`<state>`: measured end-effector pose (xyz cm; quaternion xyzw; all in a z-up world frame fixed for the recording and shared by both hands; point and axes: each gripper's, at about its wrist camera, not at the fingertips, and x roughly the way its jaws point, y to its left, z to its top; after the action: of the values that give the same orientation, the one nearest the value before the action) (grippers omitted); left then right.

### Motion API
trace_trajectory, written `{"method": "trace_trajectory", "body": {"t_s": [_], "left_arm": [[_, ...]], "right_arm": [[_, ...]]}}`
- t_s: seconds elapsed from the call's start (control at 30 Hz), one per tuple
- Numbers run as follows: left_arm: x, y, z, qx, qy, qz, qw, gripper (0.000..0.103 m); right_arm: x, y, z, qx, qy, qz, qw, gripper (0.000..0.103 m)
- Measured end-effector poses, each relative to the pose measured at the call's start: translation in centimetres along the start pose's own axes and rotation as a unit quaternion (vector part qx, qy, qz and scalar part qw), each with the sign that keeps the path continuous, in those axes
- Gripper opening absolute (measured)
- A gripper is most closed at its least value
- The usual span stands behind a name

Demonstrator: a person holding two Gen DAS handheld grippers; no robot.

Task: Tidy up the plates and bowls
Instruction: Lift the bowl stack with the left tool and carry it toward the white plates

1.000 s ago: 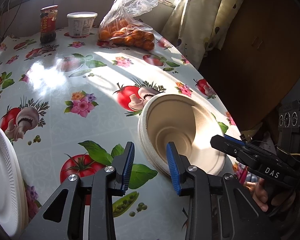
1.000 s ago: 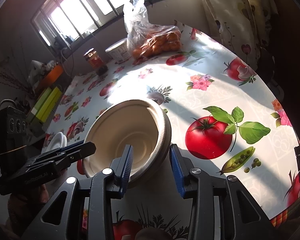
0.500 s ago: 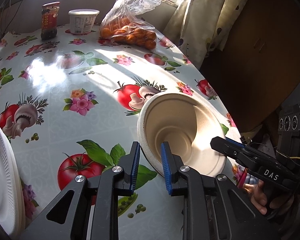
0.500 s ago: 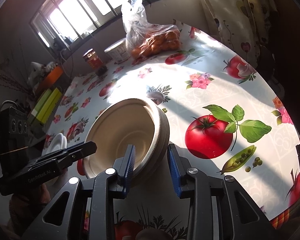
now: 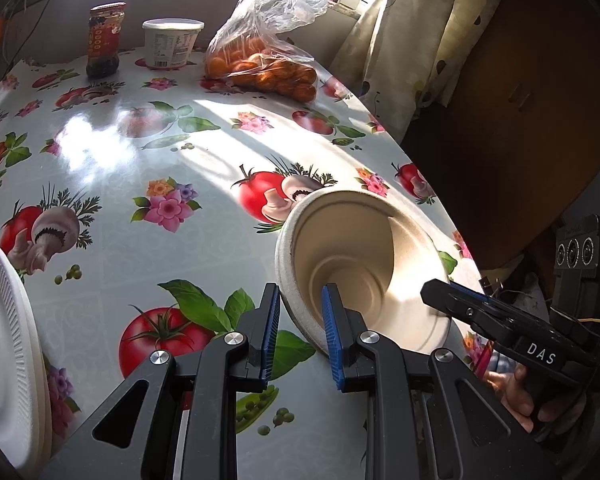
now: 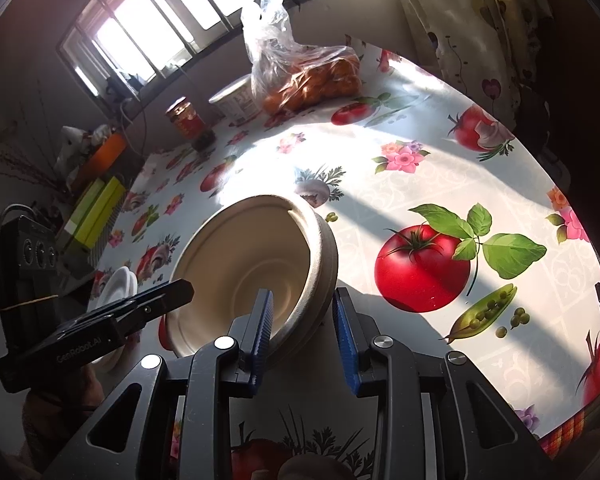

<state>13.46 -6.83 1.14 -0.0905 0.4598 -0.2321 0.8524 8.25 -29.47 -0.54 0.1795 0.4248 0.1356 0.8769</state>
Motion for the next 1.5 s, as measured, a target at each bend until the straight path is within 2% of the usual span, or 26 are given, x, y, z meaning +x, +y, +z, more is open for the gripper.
{"method": "trace_trajectory", "body": {"t_s": [0.8,1.5], "left_arm": [[-2.9,0.5,0.1,-0.009,-0.029,0.012,0.9995,0.023],[-7.1,4.5,-0.4,-0.049,-0.062,0.052,0.9955,0.023]], "right_arm": [[-0.7,2.8,0.6,-0.018,-0.01,0.018,1.0,0.03],[1.5,8.0,2.2,-0.065,0.009,0.061,0.996,0.03]]}}
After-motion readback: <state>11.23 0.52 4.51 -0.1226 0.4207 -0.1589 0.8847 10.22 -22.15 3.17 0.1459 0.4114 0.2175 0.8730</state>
